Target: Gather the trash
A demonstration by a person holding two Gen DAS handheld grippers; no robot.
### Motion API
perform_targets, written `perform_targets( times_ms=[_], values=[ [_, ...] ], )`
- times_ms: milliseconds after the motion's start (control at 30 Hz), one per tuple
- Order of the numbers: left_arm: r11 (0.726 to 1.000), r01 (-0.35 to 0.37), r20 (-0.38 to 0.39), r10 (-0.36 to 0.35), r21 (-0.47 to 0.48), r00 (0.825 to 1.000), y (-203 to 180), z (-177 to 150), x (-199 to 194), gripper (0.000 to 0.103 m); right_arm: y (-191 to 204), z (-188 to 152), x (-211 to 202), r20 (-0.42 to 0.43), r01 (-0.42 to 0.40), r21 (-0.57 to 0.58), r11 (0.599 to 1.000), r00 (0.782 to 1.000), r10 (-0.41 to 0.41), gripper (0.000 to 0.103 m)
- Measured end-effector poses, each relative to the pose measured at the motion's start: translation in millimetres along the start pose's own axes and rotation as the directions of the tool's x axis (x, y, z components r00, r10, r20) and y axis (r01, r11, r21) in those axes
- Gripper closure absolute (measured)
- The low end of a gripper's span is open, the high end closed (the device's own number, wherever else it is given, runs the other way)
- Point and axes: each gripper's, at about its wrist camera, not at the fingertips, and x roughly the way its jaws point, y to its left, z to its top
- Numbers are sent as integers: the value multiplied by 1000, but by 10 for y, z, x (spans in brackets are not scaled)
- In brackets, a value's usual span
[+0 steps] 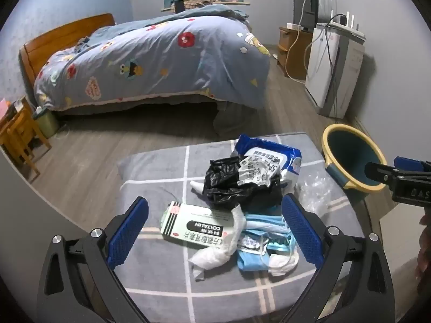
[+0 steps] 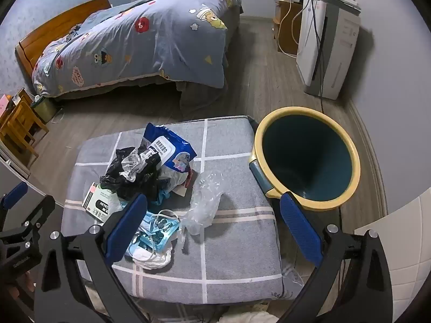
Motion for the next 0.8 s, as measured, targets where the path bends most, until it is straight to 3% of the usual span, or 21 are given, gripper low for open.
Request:
perform_targets(
  times_ms=[800],
  values=[
    [1000, 7, 21, -7, 8, 1000, -13, 5, -99, 5, -14, -12, 33, -18, 9, -3, 1000, 1000, -9, 6]
  ],
)
